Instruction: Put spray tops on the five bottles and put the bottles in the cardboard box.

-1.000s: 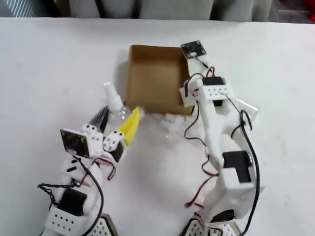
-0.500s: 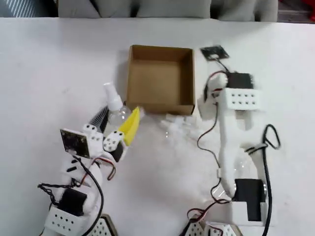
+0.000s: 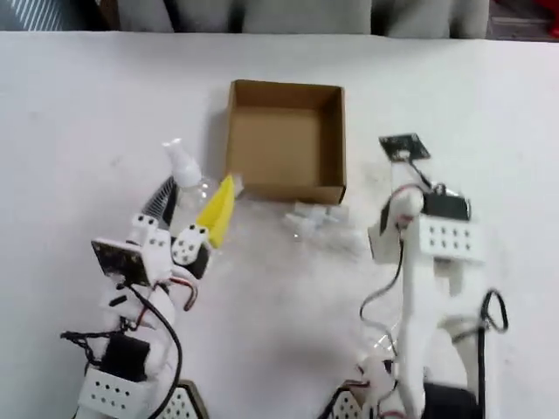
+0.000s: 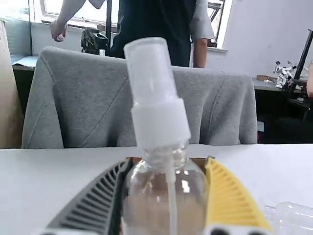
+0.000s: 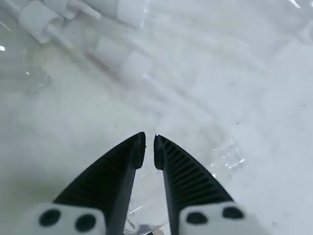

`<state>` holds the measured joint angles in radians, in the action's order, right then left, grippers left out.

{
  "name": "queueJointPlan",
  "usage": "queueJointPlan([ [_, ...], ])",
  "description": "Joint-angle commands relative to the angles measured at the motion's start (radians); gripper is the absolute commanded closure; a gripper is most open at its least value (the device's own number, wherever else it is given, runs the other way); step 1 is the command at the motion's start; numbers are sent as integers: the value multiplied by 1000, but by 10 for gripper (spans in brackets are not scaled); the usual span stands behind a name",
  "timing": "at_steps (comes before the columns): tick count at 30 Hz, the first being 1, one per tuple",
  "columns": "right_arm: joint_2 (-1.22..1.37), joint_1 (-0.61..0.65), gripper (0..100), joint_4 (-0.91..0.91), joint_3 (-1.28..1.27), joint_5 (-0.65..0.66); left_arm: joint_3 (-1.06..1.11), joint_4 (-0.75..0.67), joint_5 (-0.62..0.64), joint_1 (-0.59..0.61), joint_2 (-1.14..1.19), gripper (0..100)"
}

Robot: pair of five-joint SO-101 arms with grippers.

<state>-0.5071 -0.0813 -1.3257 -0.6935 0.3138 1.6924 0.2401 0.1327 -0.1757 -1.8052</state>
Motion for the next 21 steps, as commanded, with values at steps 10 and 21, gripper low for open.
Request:
queueJointPlan([
  [10, -366, -199, 981, 125, -328, 86, -376, -91, -35, 15, 383, 978],
  [21, -418, -317, 981, 286, -542, 150, -701, -508, -29, 15, 1093, 977],
])
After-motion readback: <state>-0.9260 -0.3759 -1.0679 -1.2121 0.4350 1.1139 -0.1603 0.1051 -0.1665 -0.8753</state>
